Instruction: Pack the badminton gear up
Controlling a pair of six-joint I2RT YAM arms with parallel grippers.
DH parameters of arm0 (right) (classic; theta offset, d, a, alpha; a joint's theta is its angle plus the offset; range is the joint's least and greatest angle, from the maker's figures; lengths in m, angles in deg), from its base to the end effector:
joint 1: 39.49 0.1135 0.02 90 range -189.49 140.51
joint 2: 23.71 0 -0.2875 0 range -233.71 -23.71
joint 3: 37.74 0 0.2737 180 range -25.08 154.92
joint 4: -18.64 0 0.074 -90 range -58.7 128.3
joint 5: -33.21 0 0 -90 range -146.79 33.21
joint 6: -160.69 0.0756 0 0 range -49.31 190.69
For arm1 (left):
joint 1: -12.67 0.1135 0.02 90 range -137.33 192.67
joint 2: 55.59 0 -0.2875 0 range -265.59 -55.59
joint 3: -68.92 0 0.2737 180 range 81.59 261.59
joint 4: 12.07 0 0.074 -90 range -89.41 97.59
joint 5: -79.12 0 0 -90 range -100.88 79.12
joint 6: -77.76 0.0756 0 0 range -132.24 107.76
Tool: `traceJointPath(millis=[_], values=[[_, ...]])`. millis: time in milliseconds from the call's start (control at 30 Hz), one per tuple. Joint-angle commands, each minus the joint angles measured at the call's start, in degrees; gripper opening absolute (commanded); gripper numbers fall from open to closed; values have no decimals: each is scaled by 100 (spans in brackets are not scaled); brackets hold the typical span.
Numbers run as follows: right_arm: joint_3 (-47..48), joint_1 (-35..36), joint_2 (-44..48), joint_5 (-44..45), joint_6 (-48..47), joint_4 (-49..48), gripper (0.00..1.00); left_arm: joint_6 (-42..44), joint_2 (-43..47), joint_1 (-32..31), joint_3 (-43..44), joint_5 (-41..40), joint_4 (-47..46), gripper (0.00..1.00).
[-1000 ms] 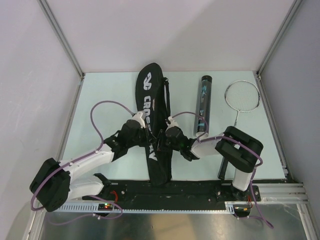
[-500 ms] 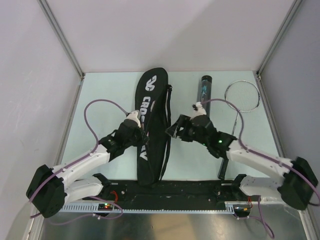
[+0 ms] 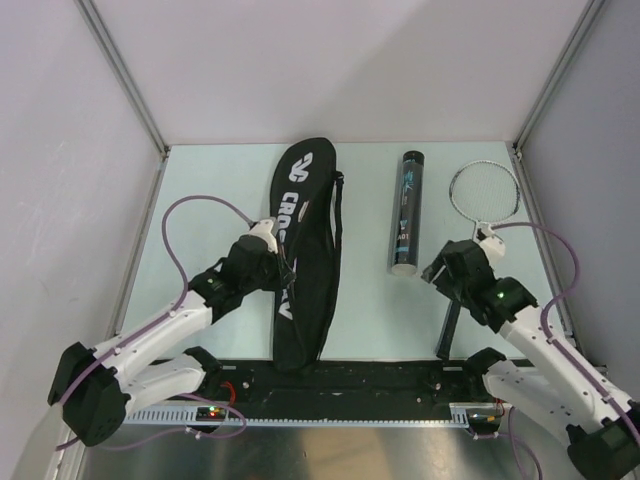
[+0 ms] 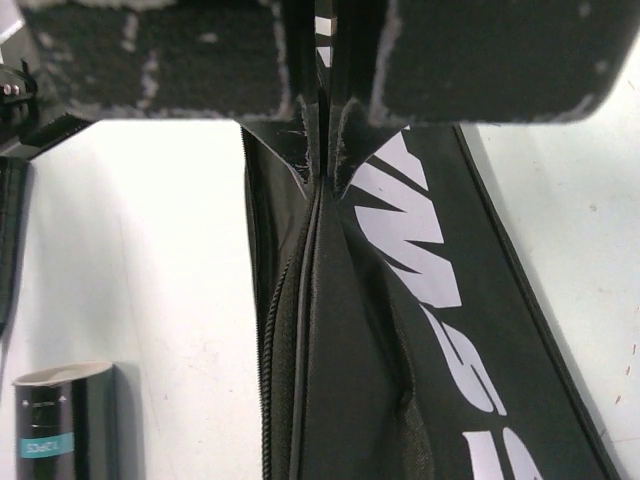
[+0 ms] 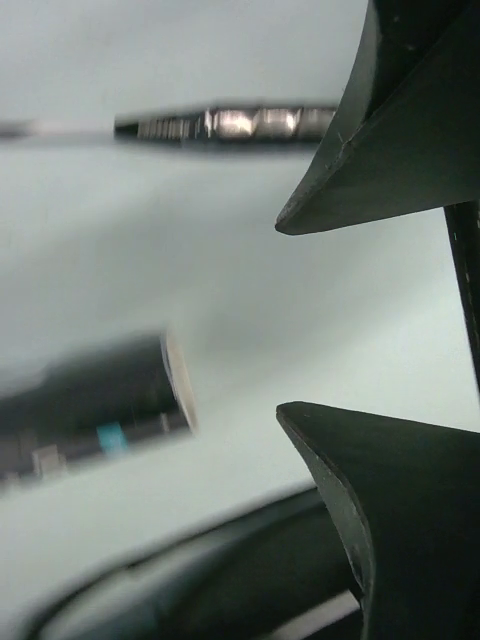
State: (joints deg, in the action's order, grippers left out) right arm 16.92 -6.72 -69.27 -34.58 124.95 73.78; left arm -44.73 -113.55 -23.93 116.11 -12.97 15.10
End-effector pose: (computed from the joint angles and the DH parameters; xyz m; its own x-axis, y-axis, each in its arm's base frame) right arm 0.1743 0.0782 0.2584 -0.5812 0.5196 -0.6263 0.3275 0.8539 0.4045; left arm 0.2058 -0.1494 0.2141 -0.7240 -0.1310 -0.6773 0.2180 0.8881 -0.4047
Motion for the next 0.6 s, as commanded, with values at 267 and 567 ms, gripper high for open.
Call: traceJointPath(millis=[267, 567], values=[[-1066, -2080, -884, -1065, -1088, -387, 72, 120, 304, 158, 397, 767, 15, 0], [-1228, -2349, -1613, -1465, -1199, -928, 72, 104, 247, 153, 365, 800, 5, 0]])
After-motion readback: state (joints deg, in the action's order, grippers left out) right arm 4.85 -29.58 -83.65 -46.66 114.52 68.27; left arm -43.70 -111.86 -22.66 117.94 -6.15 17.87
